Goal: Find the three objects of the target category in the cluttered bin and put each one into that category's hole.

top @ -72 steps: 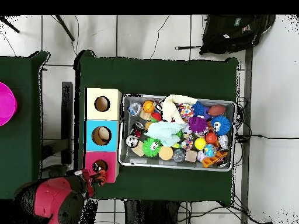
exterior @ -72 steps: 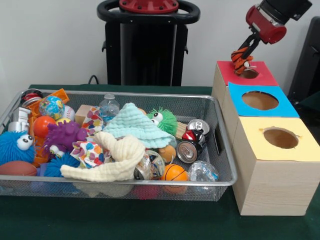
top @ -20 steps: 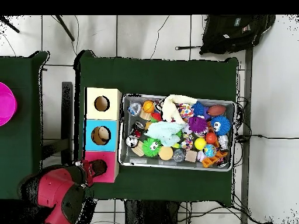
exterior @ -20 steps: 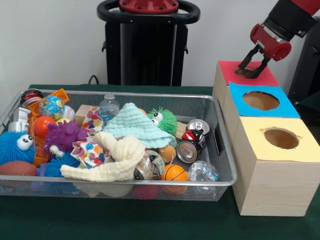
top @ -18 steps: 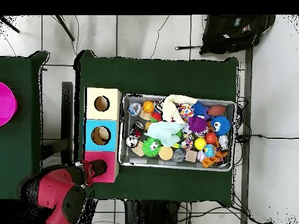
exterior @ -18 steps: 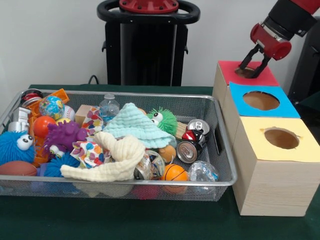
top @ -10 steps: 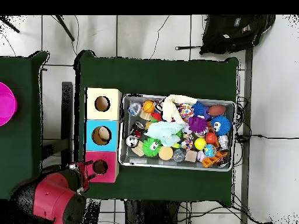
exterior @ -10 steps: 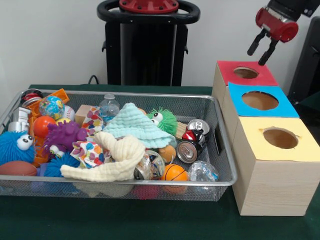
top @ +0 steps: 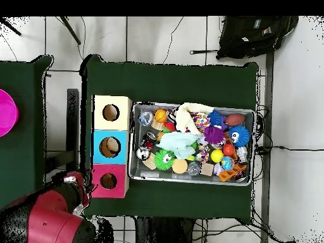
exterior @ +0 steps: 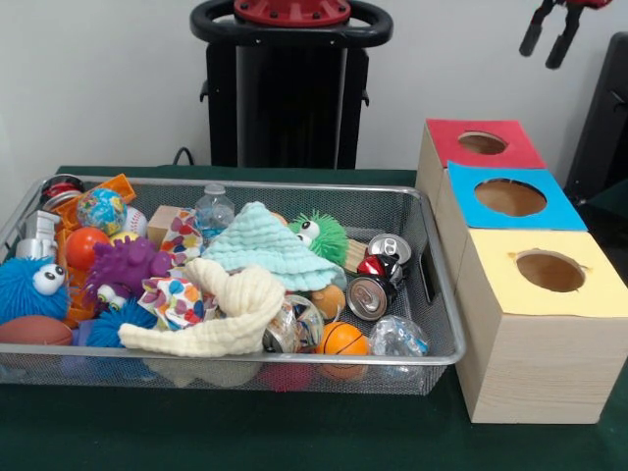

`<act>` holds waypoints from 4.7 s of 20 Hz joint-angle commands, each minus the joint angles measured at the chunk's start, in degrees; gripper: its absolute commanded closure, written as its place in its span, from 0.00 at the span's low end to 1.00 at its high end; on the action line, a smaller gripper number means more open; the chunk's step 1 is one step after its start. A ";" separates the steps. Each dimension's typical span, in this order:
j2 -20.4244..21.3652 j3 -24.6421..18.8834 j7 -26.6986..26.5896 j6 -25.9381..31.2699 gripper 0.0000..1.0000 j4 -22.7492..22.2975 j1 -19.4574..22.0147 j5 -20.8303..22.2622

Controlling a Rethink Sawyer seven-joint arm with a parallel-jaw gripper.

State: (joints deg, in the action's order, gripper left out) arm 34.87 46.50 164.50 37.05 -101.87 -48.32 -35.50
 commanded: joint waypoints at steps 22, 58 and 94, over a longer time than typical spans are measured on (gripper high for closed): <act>21.93 -25.54 -15.72 -12.95 0.00 -16.31 33.27 21.56; 26.78 -51.26 -13.03 -21.75 0.00 -19.37 63.86 42.57; 7.08 -62.25 -7.48 -34.02 0.00 -10.45 74.26 57.76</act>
State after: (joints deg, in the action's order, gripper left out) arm 49.36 -9.42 162.46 4.70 -116.66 21.30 17.95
